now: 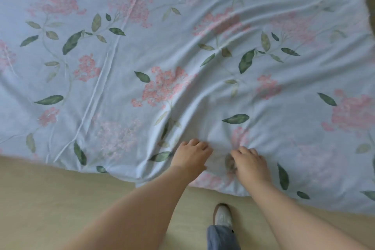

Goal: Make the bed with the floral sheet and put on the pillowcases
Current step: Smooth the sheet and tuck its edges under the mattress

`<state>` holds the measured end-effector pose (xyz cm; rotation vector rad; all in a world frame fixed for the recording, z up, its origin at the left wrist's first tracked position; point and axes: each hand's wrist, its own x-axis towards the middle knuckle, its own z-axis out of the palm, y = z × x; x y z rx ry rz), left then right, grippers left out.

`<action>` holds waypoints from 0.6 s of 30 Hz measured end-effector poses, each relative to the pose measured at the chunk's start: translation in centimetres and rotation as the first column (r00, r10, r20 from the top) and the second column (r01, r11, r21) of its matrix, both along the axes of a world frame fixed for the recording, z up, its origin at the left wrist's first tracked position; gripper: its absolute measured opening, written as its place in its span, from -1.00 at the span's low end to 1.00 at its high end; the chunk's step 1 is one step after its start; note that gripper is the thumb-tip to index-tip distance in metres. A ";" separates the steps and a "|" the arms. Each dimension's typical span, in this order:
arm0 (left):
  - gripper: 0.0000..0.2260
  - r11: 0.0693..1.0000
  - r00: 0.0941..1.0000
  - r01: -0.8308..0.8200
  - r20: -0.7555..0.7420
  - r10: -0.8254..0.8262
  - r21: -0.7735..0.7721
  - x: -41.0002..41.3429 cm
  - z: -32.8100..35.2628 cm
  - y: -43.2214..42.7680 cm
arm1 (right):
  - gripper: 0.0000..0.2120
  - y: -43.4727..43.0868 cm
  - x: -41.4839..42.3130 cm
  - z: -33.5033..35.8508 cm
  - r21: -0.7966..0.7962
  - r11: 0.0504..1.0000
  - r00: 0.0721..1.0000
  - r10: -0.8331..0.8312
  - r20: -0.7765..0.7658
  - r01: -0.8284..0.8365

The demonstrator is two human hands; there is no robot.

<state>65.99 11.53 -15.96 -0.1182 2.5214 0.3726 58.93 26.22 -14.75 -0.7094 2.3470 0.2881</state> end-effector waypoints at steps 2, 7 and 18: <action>-0.69 0.998 0.995 -0.057 0.083 0.057 -0.012 -1.2 -0.3 1.6 | -0.75 1.0 -1.2 -0.3 -0.041 0.999 0.994 0.040 0.106 -0.036; -0.82 0.966 0.946 -0.239 0.248 0.208 0.101 -3.2 0.5 4.1 | -0.72 2.8 -3.2 -0.3 0.052 0.995 0.954 0.061 0.294 -0.080; -0.74 0.971 0.954 -0.212 0.239 0.181 0.110 -4.5 1.8 10.2 | -0.77 12.9 -4.0 1.5 0.010 0.999 0.993 -0.037 0.116 0.036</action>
